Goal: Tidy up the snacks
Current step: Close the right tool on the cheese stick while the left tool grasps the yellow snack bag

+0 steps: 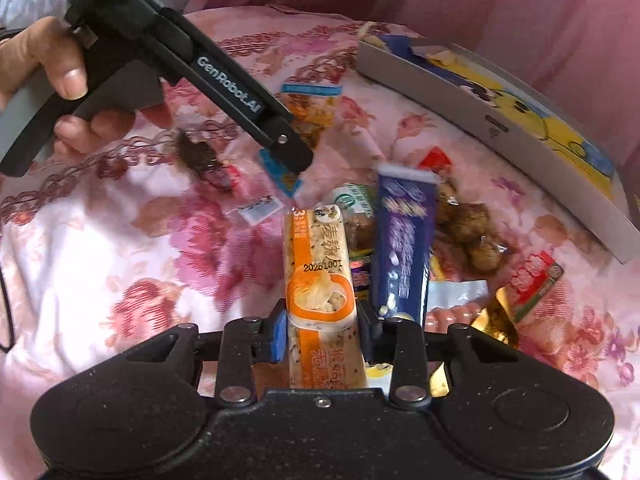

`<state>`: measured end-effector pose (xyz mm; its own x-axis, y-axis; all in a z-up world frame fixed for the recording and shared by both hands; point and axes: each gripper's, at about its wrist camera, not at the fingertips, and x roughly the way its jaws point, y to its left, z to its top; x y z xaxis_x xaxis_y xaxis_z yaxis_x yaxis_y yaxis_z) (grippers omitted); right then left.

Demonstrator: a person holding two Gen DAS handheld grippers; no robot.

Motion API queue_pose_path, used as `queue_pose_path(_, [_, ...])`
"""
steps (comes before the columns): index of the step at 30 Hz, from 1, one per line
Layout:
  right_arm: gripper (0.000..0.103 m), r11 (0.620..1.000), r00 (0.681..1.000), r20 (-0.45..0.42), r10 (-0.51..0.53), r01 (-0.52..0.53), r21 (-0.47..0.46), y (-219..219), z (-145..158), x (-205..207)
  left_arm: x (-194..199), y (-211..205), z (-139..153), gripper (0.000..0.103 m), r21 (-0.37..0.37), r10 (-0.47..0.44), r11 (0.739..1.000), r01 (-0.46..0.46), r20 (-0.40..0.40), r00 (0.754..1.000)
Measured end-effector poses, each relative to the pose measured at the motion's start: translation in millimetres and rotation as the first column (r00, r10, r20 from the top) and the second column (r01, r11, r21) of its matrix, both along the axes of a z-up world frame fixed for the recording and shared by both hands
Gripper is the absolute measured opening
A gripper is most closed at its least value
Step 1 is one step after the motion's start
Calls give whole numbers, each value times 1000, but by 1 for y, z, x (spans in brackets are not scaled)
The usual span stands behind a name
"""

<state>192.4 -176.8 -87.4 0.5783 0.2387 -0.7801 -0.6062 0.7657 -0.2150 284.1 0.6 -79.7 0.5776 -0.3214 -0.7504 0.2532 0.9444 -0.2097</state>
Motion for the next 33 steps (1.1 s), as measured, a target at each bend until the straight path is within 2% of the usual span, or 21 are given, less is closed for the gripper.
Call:
queue_pose_path(5, [36, 1000, 1000, 0, -4, 4, 3, -2, 1, 4, 8, -2, -4, 98, -30, 47, 998, -47, -3, 999])
queue_pose_path(9, [36, 1000, 1000, -1, -3, 3, 5, 0, 0, 5, 14, -7, -10, 80, -44, 45, 998, -46, -19, 999])
queue_pose_path(13, [36, 1000, 1000, 1, -4, 4, 9, 0, -1, 4, 12, -7, -17, 74, -62, 50, 997, -51, -24, 998])
queue_pose_path(18, [36, 1000, 1000, 4, -3, 3, 13, 0, -2, 4, 8, -8, -17, 67, -46, 48, 998, -48, 1, 999])
queue_pose_path(23, [36, 1000, 1000, 11, -1, 0, 15, 0, -2, 4, 1, -11, -15, 64, -30, 50, 998, -50, 10, 999])
queue_pose_path(33, [36, 999, 999, 45, 23, -24, 26, 0, 0, -4, -20, -8, -4, 63, -47, 88, 995, -87, 14, 996])
